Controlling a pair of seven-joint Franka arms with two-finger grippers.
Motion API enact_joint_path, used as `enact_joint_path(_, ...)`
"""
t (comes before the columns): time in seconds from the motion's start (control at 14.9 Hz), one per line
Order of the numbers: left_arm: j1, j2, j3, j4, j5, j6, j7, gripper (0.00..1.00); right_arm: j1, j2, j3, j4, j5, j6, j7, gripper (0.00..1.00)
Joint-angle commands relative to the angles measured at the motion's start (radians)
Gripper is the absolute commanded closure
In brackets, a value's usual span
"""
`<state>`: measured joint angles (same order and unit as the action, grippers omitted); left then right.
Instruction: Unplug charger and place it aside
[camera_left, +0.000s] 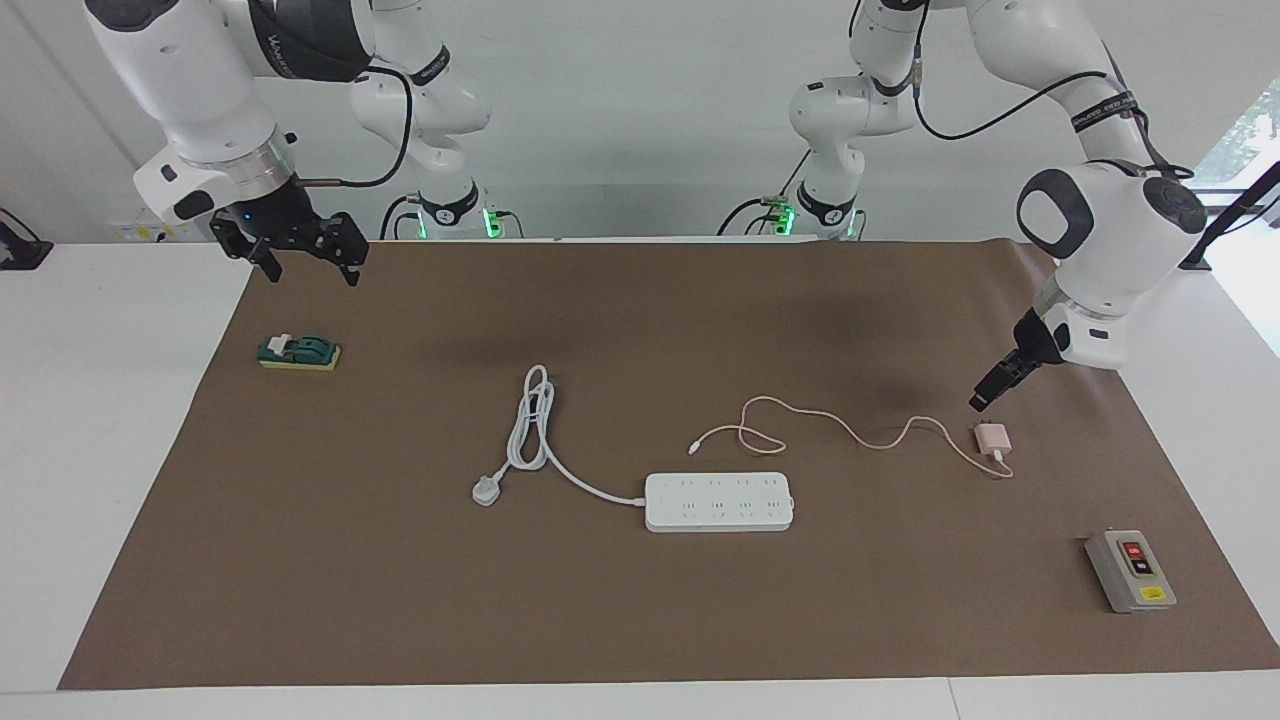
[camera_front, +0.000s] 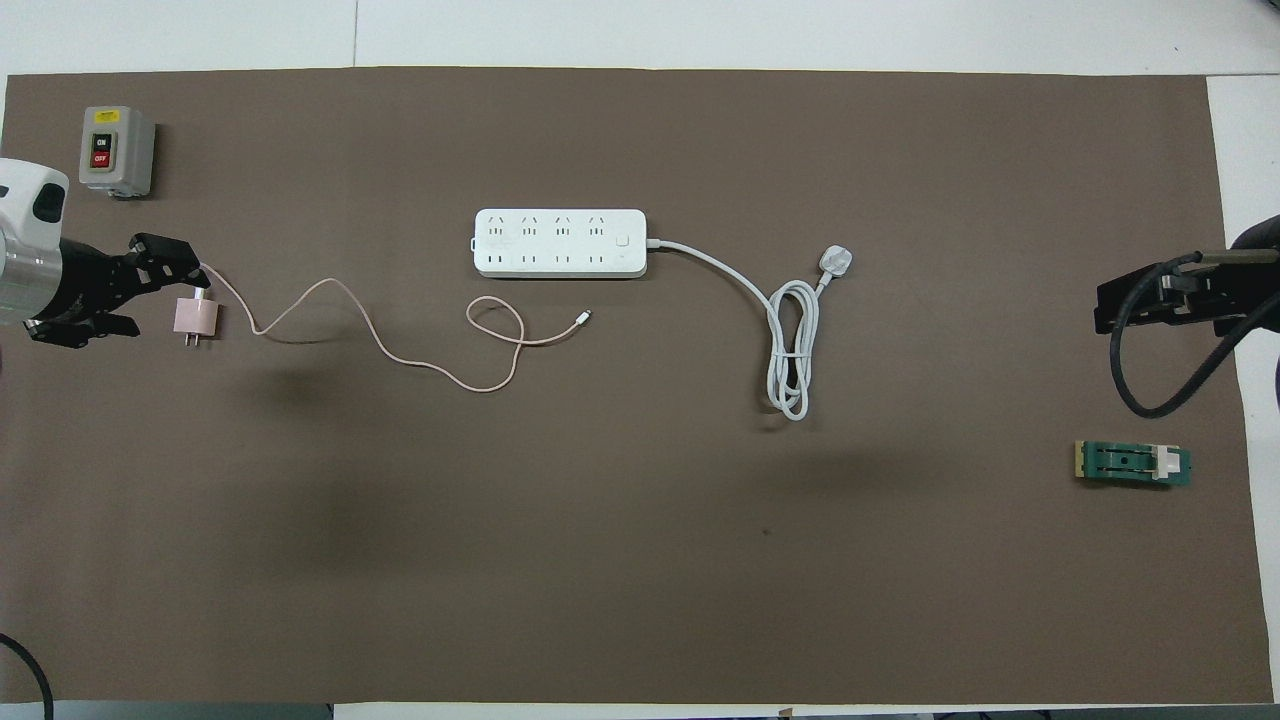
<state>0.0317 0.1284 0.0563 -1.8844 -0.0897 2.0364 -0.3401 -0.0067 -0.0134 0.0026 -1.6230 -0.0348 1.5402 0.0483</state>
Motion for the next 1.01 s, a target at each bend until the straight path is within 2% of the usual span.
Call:
enact_joint_path(0.0, -0.009, -0.013, -0.001, 0.088, 0.048, -0.132, 0.044, 0.00, -0.013, -0.028, 0.010, -0.037, -0.010, 0.020, -0.053, 0.00)
enact_joint_path(0.13, -0.009, -0.035, -0.004, 0.135, 0.050, -0.229, 0.079, 0.00, -0.010, -0.029, 0.011, -0.038, -0.010, 0.020, -0.057, 0.00)
enact_joint_path(0.4, -0.022, -0.130, 0.002, 0.142, 0.053, -0.340, 0.151, 0.00, -0.009, -0.030, 0.011, -0.037, -0.010, 0.018, -0.051, 0.00)
enact_joint_path(0.6, -0.026, -0.133, 0.000, 0.218, 0.082, -0.430, 0.182, 0.00, -0.007, -0.030, 0.011, -0.035, -0.010, 0.015, -0.051, 0.00)
enact_joint_path(0.74, -0.033, -0.107, 0.007, 0.289, 0.079, -0.492, 0.197, 0.00, -0.010, -0.030, 0.011, -0.035, -0.010, 0.015, -0.051, 0.00)
enact_joint_path(0.94, -0.045, -0.105, 0.005, 0.309, 0.068, -0.544, 0.250, 0.00, -0.010, -0.031, 0.011, -0.034, -0.010, 0.015, -0.051, 0.00)
